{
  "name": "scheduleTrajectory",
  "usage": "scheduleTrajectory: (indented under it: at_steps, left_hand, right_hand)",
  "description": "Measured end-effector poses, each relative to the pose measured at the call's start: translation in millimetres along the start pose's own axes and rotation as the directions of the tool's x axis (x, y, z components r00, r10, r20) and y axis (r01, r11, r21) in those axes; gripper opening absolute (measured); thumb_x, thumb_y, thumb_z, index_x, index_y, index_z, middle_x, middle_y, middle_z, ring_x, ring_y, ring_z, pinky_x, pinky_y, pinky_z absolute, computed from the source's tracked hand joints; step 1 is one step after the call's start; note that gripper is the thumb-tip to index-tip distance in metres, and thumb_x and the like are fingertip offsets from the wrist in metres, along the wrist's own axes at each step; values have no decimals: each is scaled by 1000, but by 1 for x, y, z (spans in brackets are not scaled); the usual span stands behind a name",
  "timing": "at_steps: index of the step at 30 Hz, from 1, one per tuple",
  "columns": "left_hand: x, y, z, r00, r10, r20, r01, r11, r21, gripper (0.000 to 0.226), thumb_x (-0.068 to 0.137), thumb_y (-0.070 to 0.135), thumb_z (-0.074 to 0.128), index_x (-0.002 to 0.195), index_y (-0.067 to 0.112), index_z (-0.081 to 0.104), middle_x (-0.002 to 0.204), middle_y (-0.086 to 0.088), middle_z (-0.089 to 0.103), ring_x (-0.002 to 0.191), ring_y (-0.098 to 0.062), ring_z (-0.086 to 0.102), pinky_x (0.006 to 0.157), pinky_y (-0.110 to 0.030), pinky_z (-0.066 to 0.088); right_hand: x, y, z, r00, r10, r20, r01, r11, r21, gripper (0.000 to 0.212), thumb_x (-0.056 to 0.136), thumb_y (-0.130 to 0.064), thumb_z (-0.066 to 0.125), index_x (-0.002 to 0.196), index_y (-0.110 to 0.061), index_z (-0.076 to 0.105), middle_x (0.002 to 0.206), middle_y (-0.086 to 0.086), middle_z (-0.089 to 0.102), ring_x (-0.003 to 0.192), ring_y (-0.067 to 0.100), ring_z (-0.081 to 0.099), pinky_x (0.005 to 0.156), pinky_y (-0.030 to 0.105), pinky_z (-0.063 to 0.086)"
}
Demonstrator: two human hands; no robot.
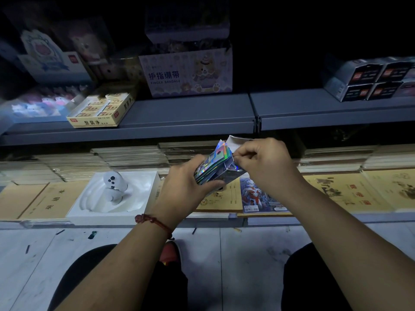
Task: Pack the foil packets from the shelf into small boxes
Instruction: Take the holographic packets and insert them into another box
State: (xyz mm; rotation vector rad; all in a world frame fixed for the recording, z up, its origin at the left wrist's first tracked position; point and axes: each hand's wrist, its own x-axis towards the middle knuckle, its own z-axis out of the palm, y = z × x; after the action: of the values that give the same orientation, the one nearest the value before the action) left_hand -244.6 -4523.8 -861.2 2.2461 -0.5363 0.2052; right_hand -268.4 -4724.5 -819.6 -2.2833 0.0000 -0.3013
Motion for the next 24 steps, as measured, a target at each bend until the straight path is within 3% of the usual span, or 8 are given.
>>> scheduleTrajectory:
  at_steps: [6,10,13,18,22,24]
  left_hand:
    - [2,-5,2,998,-69,-14,69,998,1,38,73,50,87,100,40,61,85,20,71,79,0,65,73,-33,56]
    - [3,-5,3,996,-89,-5,89,996,-7,42,67,57,81,99,36,63,81,15,71,76,-5,65,71,-36,56]
    - [3,-5,3,995,-99,-1,99,995,-9,40,69,50,85,98,33,65,80,12,71,76,-9,65,71,-39,56]
    - [3,-9,4,998,-68,17,68,998,11,34,74,44,86,95,38,60,75,12,66,70,-7,61,65,-37,53]
    - [3,-10,5,997,-78,19,77,996,36,34,73,47,84,90,38,56,71,13,62,68,-11,58,63,-37,51]
    - [2,-9,5,996,-81,21,80,995,51,36,71,52,81,90,34,57,71,12,62,69,-14,59,64,-40,53]
  right_hand:
    - [1,1,0,999,-32,16,32,999,1,15,95,-18,69,88,-16,82,83,-8,70,82,11,65,71,35,57]
    - [-1,-3,2,988,-114,-102,118,992,36,14,92,-14,68,99,-19,79,84,-8,64,73,0,57,65,11,42]
    - [-4,-11,0,966,-213,-149,224,973,61,16,92,-12,68,103,-20,77,87,-5,61,69,1,54,63,7,38]
    - [-6,-9,-1,930,-366,-21,365,930,-44,24,92,-22,68,114,-27,77,100,-7,53,72,-1,53,63,18,42]
    - [-5,-7,-1,905,-424,-13,420,900,-112,18,92,-22,67,103,-27,80,99,-11,48,81,8,54,63,38,55]
    - [-4,-8,0,900,-434,-41,428,897,-105,16,90,-18,69,96,-28,81,97,-12,50,84,9,55,65,40,56]
